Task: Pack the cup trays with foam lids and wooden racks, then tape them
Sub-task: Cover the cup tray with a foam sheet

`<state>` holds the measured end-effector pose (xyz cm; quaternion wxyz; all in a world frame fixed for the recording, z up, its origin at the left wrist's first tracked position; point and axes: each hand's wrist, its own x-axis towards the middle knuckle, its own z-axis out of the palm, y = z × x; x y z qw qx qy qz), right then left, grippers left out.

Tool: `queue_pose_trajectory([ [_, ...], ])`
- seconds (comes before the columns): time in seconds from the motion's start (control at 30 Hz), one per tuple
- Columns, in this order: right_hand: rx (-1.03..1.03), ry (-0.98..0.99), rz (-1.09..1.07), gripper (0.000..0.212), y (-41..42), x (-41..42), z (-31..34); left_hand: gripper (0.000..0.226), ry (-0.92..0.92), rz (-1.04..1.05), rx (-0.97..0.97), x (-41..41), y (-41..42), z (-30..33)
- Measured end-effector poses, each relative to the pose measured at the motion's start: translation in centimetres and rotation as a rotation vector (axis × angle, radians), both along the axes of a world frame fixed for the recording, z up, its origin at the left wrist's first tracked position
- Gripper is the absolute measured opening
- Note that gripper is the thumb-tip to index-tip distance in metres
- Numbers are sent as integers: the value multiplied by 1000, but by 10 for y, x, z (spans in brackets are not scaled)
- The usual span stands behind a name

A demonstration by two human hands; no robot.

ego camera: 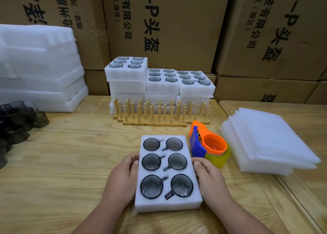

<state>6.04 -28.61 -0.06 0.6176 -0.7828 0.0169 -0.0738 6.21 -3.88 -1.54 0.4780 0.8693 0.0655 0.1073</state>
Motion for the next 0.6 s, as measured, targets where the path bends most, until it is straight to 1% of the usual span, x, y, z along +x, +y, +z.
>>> queue_pose_trajectory([
  [0.07, -53, 10, 10, 33, -4, -1, 14, 23, 8, 0, -4, 1, -1, 2],
  [0.1, -101, -16, 5, 30, -9, -1, 24, 23, 13, 2, -7, 1, -1, 2],
  [0.17, -229, -100, -14, 15, -23, 0, 54, 22, 17, 8, -10, 1, -1, 1],
  [0.27, -348, -188, -61, 15, -52, 12, 103, 22, 15, 17, -8, 2, -1, 2],
  [0.37, -494, -237, -230, 19, -91, 38, 135, 21, 14, 23, -17, 2, -2, 4],
  [0.4, -544, -229, -305, 20, -108, 46, 141, 21, 18, 22, -17, 1, -3, 5],
  [0.47, -630, -155, -426, 11, -142, 62, 149, 22, 23, 20, -15, 0, -3, 6],
  [0.5, -676, -75, -463, 16, -157, 68, 150, 22, 26, 19, -17, -1, -3, 6],
  [0.6, -750, 268, -510, 74, -192, 79, 152, 22, 32, 20, -20, -1, -5, 9],
])
